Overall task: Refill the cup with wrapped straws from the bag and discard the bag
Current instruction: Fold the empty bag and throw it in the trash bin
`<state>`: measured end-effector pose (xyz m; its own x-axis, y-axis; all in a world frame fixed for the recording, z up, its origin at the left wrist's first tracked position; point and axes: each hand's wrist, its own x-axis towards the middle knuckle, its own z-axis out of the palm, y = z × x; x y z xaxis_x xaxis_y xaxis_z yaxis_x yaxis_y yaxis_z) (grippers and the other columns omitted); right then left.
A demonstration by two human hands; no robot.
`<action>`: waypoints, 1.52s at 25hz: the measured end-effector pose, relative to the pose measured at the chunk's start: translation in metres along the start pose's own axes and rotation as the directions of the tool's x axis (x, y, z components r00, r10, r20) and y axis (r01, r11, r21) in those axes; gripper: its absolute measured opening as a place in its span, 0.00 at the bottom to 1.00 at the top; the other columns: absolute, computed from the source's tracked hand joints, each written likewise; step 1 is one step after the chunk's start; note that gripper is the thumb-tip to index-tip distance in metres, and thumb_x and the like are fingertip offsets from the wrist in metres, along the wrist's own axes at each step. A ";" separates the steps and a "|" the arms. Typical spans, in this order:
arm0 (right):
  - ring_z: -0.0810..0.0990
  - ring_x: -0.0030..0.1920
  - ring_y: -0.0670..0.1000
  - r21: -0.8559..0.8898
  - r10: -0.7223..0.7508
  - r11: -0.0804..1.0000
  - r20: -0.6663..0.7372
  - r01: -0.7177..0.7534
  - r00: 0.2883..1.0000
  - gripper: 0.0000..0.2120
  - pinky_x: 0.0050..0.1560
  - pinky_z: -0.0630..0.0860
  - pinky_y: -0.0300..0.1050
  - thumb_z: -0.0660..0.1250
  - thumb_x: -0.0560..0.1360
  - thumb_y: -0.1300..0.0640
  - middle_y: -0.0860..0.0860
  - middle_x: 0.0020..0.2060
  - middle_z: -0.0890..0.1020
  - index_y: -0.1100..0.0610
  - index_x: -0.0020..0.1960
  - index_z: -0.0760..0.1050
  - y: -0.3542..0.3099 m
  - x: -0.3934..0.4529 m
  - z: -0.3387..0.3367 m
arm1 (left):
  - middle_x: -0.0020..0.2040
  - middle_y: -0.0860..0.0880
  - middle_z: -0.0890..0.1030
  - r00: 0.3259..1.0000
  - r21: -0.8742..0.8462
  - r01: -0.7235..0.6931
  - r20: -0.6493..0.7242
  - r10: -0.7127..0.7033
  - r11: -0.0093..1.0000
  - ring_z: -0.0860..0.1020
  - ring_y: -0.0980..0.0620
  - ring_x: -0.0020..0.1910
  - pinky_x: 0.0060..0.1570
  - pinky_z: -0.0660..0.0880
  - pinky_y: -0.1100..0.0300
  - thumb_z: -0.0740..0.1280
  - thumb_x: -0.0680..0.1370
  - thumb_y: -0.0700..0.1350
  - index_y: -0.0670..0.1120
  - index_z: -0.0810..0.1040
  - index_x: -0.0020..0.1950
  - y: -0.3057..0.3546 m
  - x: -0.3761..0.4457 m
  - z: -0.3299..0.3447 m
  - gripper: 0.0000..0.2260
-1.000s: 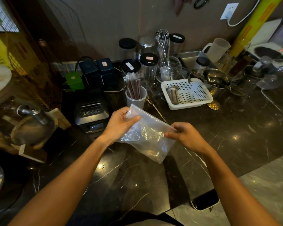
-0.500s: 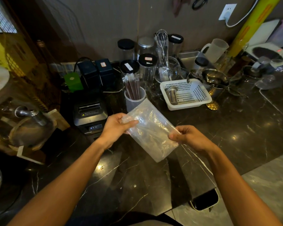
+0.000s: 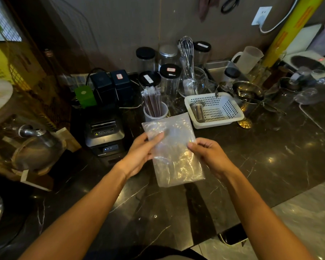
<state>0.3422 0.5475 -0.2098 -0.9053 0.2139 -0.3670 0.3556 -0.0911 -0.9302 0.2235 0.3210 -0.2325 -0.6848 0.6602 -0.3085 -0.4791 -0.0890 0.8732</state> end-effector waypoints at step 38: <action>0.85 0.60 0.60 0.263 0.241 0.938 -0.027 -0.226 0.970 0.17 0.66 0.79 0.62 0.64 0.83 0.47 0.58 0.60 0.86 0.54 0.66 0.80 0.022 -0.029 -0.014 | 0.49 0.48 0.85 0.998 0.275 0.038 0.040 -0.051 0.961 0.85 0.50 0.49 0.40 0.82 0.60 0.61 0.82 0.31 0.45 0.84 0.37 -0.001 -0.005 0.013 0.19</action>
<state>0.3794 0.5535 -0.2195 -0.7864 0.2115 -0.5804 0.4767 -0.3899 -0.7879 0.2340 0.3278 -0.2266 -0.6371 0.6932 -0.3371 -0.3354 0.1444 0.9309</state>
